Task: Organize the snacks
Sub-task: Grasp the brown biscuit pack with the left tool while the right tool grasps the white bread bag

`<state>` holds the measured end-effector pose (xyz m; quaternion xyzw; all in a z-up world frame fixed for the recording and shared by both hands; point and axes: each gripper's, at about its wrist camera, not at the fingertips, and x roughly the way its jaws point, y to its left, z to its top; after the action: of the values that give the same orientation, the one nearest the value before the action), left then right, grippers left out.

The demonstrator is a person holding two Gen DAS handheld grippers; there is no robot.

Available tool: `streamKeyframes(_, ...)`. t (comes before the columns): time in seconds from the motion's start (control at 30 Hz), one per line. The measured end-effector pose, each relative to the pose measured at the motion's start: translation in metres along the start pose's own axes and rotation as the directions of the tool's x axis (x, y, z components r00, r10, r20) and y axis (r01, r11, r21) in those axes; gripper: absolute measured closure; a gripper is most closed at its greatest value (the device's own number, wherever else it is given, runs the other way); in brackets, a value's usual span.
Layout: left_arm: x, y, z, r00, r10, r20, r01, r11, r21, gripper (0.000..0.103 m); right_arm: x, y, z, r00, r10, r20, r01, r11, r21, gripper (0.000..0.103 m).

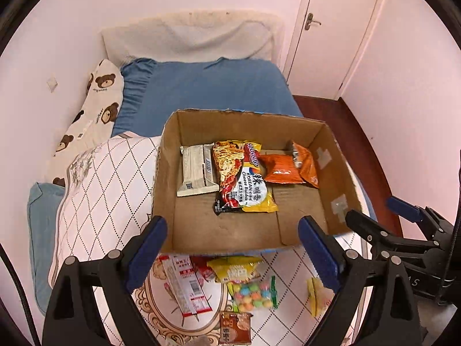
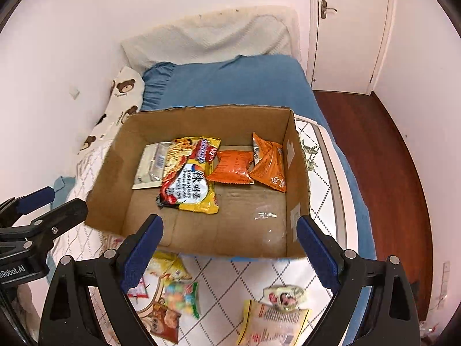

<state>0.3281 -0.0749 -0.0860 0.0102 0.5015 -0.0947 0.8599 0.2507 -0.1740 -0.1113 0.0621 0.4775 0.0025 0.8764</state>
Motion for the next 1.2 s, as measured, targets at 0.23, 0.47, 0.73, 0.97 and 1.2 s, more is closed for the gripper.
streamKeyframes(0.23, -0.025, 0.001, -0.031, 1.0, -0.002, 0.006, 0.002, 0.999, -0.037, 0.01, -0.023, -0.006, -0.034, 0.999, 0.032, -0.004, -0.032, 0.999, 0.037, 0.007)
streamKeyframes(0.47, 0.012, 0.008, -0.099, 0.99, 0.019, -0.137, -0.029, 0.997, -0.074, 0.01, 0.024, -0.061, -0.1, 0.985, 0.071, -0.156, -0.032, 0.97, 0.239, 0.007)
streamKeyframes(0.73, 0.077, 0.017, -0.177, 0.937, 0.056, -0.345, -0.092, 0.992, -0.089, 0.01, 0.091, -0.117, -0.168, 0.945, 0.075, -0.319, 0.049, 0.931, 0.362, 0.033)
streamKeyframes(0.97, 0.097, 0.016, -0.209, 0.907, 0.081, -0.413, -0.121, 0.99, -0.071, 0.01, 0.093, -0.081, -0.206, 0.885, 0.268, -0.38, -0.093, 0.903, 0.42, 0.033)
streamKeyframes(1.2, 0.12, 0.01, -0.223, 0.883, 0.099, -0.458, -0.126, 0.992, -0.028, 0.01, 0.065, -0.047, -0.18, 0.923, 0.176, -0.343, -0.119, 0.976, 0.18, 0.02)
